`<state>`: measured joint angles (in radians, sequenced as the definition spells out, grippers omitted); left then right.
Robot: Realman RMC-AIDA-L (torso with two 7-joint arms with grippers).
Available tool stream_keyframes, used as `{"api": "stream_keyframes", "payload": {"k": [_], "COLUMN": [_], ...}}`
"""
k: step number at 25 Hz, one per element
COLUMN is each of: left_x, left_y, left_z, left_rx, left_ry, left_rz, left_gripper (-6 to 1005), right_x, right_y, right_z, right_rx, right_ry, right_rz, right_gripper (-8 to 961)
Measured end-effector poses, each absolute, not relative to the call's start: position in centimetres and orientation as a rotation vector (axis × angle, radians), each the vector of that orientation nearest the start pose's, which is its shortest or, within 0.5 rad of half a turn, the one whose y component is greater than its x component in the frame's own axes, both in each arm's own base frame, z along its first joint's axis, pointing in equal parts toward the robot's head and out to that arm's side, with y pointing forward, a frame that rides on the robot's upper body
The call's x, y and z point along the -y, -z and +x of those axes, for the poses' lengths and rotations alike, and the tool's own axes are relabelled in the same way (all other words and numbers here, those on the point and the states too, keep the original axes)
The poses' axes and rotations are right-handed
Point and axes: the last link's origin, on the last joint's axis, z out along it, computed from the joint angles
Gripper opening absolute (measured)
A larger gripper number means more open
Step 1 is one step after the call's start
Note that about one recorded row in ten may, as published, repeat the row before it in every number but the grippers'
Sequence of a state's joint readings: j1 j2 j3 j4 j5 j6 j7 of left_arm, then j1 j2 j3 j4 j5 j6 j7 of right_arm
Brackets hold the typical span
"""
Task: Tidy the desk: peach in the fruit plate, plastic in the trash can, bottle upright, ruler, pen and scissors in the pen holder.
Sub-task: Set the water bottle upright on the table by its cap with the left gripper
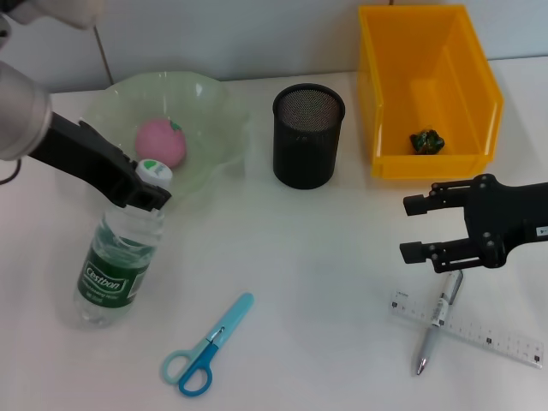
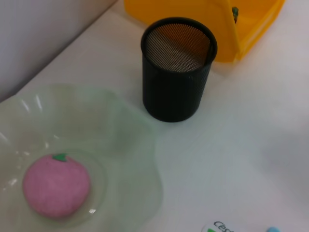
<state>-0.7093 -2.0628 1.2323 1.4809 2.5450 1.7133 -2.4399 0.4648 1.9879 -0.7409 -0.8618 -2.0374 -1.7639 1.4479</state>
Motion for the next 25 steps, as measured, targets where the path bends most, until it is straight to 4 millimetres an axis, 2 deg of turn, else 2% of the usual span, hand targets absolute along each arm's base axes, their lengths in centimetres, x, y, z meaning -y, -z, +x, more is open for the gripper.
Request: {"api": "stream_keyframes", "payload": {"k": [5, 6, 25], "left_x": [-36.6, -36.6, -36.4], "left_y": [-5.0, -5.6, -7.6], "left_z": [-12.8, -12.9, -13.7], "left_rx": [0.686, 0.696, 0.742], "left_ry": [-0.356, -0.333, -0.272], "left_rz": [-2.678, -2.673, -2.64], "left_gripper": [441, 441, 459], "right_x": [-31.3, -31.3, -31.3], "right_y": [-5.7, -5.7, -5.7], "right_z": [26.9, 26.9, 27.0], "right_rx": [-0.481, -0.482, -0.484], "right_ry": [-0.534, -0.534, -0.534], "right_rz": [-2.867, -2.867, -2.861], "right_gripper": [735, 735, 735]}}
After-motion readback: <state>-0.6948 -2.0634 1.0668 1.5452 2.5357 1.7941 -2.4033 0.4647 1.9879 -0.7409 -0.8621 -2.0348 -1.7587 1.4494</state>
